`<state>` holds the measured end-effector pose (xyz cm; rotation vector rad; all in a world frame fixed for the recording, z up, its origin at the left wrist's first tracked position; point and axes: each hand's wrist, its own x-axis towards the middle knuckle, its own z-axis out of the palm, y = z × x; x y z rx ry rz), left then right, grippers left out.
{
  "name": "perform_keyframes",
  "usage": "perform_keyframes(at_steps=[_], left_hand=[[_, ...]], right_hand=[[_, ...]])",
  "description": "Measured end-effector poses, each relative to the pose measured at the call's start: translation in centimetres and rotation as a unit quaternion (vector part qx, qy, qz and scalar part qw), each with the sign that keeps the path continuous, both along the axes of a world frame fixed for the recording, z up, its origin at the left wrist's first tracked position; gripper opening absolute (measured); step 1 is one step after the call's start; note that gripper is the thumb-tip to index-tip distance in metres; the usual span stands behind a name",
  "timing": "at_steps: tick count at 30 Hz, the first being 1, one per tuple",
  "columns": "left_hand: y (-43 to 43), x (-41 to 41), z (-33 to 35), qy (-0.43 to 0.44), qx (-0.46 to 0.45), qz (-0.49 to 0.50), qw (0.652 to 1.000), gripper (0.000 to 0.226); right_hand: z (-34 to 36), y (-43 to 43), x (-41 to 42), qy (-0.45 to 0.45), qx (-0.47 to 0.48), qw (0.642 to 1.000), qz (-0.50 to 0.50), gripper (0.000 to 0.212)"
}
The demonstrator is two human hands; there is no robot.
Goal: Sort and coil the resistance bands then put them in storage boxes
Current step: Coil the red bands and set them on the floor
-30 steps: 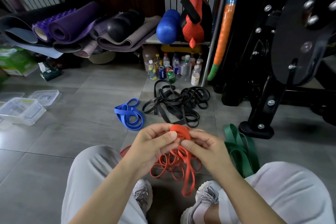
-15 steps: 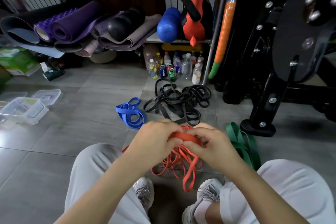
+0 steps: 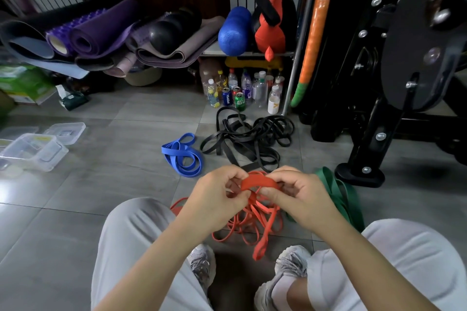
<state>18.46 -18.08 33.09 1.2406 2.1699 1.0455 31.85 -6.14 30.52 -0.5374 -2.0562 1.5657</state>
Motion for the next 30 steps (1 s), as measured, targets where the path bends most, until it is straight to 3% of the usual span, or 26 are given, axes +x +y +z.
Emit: perform_keyframes(at_steps=[4,8,13,15,17,20,23,26,30], left_hand=[[0.0,-0.1,0.3,-0.007,-0.008,0.013,1.000,0.022],[0.5,-0.4,0.7,-0.131,0.049,0.059,0.988,0.025],[0.5,-0.4,0.5,-0.189,0.036,0.047,0.980,0.019],[0.4,-0.6,0.6,-0.141,0.005,-0.003,0.990,0.019],[0.3,-0.7,0.7,-0.016,-0.049,-0.067,0.996,0.024],[0.7,-0.8,1.0,0.197,-0.131,-0.122,0.964,0.024],[1.1,-1.0,1.2,0.252,-0.125,-0.117,0.953,0.017],[1.0,-1.6,0.8,0.207,-0.106,-0.089,0.969,0.015],[0.4,-1.8,0.1,0.031,-0.061,-0.043,0.997,0.007]], right_hand=[[-0.3,0.3,-0.2,-0.027,0.039,0.999,-0.006,0.023],[-0.9,-0.1,-0.2,-0.073,0.068,0.995,-0.010,0.021],[-1.1,-0.6,-0.1,-0.048,0.070,0.996,-0.033,0.025],[-0.8,-0.3,-0.1,-0.058,0.072,0.995,-0.032,0.019],[-0.4,0.0,-0.1,-0.090,0.127,0.988,-0.004,0.013],[0.1,-0.1,-0.4,-0.132,0.236,0.961,0.054,0.017],[0.5,-0.1,-0.7,-0.142,0.265,0.952,0.054,0.016],[0.9,0.5,-0.4,-0.125,0.146,0.981,0.004,0.017],[1.1,0.9,0.1,-0.098,0.049,0.994,-0.006,0.019]])
